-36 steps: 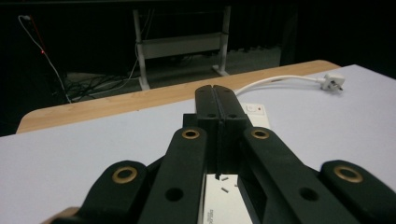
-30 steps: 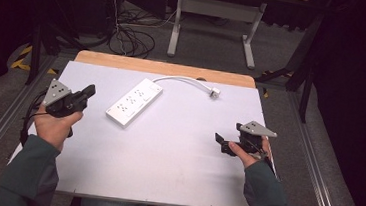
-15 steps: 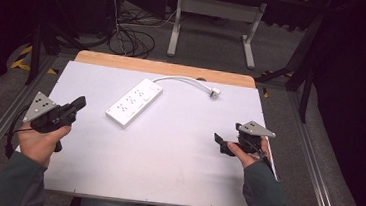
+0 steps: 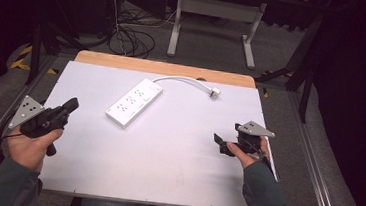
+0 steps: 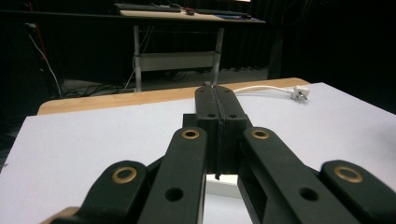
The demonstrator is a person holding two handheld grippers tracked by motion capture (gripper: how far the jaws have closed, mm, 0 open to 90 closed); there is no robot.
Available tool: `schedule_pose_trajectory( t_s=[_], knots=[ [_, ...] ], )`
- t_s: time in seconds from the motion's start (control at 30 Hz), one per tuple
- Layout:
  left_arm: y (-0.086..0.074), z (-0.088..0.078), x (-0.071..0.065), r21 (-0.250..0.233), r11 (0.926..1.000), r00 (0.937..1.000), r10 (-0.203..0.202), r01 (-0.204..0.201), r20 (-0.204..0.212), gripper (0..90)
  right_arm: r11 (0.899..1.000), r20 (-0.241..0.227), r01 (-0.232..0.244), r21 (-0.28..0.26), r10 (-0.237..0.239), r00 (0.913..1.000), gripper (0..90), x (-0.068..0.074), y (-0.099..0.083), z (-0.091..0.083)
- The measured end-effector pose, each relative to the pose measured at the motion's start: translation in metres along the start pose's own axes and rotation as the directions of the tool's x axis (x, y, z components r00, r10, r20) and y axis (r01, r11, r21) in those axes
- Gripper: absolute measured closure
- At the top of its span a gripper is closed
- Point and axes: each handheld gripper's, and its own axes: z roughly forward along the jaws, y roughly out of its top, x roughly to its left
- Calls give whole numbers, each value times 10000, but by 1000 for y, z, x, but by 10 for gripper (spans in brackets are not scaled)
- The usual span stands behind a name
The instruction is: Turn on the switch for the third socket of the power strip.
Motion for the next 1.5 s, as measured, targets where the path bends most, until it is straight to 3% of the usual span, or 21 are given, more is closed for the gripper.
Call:
schedule_pose_trajectory(
  t_s=[0.53, 0.83, 1.5],
  knots=[
    [1, 3, 6, -166, 9998, 9998, -57, 54, -185, 837, 10000, 66, -70, 3, 70, 10000, 99, -1, -2, -4],
    [0, 4, 5, -90, 9999, 9990, -88, 84, -441, 652, 10000, 60, -87, -6, 87, 9999, 99, -1, -2, -4],
    [-2, -1, 8, -155, 9997, 9973, -216, 206, -699, 394, 9999, 93, -119, 59, 118, 9999, 99, -1, -3, -4]
  ],
)
